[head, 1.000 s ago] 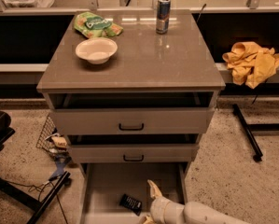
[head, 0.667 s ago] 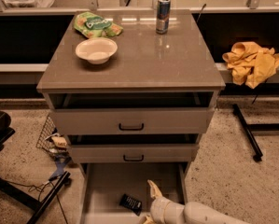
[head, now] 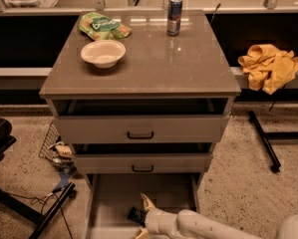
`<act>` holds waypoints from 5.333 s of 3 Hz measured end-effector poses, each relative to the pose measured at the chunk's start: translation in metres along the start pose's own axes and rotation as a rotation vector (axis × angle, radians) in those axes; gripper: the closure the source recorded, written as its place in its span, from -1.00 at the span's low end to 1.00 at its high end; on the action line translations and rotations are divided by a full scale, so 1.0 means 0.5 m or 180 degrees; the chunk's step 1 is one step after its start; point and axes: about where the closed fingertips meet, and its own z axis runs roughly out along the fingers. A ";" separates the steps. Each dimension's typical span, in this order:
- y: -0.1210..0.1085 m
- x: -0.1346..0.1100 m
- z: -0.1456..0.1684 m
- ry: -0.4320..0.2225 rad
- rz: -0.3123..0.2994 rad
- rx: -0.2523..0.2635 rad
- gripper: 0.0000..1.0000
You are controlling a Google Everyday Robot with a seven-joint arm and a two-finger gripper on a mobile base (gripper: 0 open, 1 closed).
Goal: Pick rxbar blueberry from bottom drawer and place on counter
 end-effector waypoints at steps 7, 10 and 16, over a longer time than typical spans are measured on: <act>-0.060 0.277 0.168 0.0899 0.0000 -0.0182 -0.70; -0.059 0.270 0.167 0.0894 0.0000 -0.0188 0.71; -0.242 0.160 -0.145 0.0634 0.0226 0.0249 1.00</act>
Offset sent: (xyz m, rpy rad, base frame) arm 0.0974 0.0371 -0.1408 -0.1132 0.0340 -0.0249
